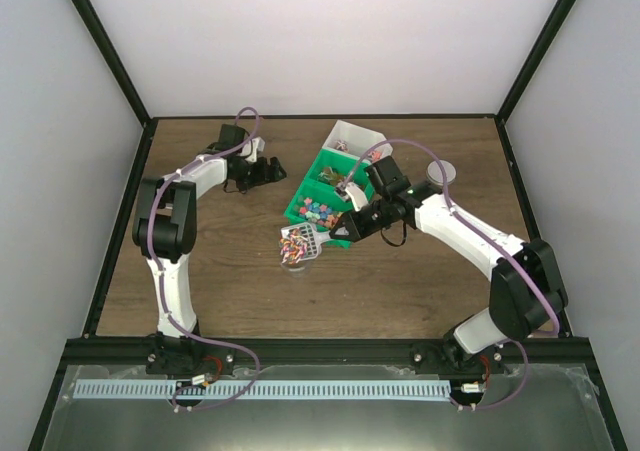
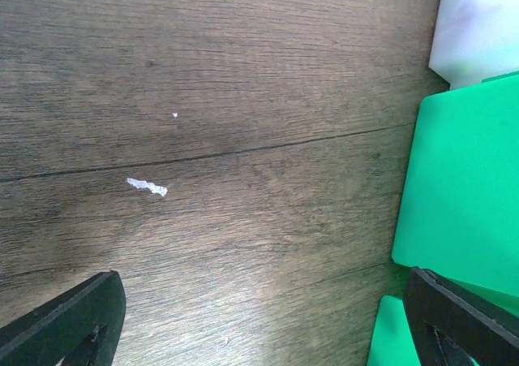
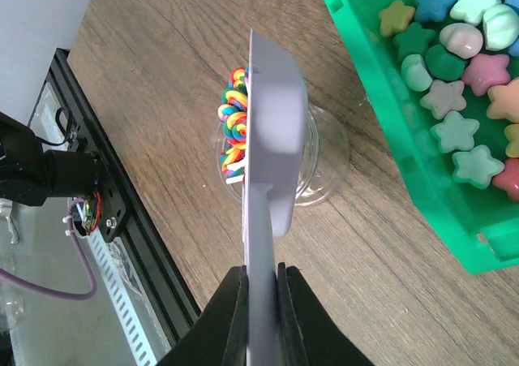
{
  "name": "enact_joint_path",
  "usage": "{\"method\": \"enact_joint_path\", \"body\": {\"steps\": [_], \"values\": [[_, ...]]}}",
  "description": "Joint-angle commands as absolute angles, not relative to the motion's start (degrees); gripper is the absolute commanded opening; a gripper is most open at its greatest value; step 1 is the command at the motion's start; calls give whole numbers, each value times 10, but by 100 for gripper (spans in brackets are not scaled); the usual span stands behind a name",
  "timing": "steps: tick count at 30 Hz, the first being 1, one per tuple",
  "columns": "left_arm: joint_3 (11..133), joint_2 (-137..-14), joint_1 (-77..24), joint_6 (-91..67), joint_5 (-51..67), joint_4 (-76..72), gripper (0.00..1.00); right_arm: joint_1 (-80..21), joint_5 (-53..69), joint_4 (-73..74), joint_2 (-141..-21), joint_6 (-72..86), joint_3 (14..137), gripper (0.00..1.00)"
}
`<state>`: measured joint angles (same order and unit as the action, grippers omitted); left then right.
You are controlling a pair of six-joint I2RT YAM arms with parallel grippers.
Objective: Pack the candies
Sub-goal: Place the fake candies in the packing bottle.
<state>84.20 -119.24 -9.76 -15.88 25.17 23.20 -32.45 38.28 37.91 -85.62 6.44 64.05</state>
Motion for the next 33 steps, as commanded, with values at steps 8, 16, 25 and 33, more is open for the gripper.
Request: {"method": "enact_joint_path", "body": {"steps": [8, 16, 25, 33], "values": [[852, -1214, -94, -155, 265, 227, 96, -331, 387, 379, -821, 65, 648, 1], [857, -1215, -94, -155, 263, 230, 96, -330, 373, 385, -813, 63, 649, 1], [859, -1219, -94, -153, 262, 235, 96, -329, 351, 412, -809, 47, 656, 1], [863, -1224, -94, -157, 267, 232, 96, -329, 334, 434, -802, 41, 676, 1]]}}
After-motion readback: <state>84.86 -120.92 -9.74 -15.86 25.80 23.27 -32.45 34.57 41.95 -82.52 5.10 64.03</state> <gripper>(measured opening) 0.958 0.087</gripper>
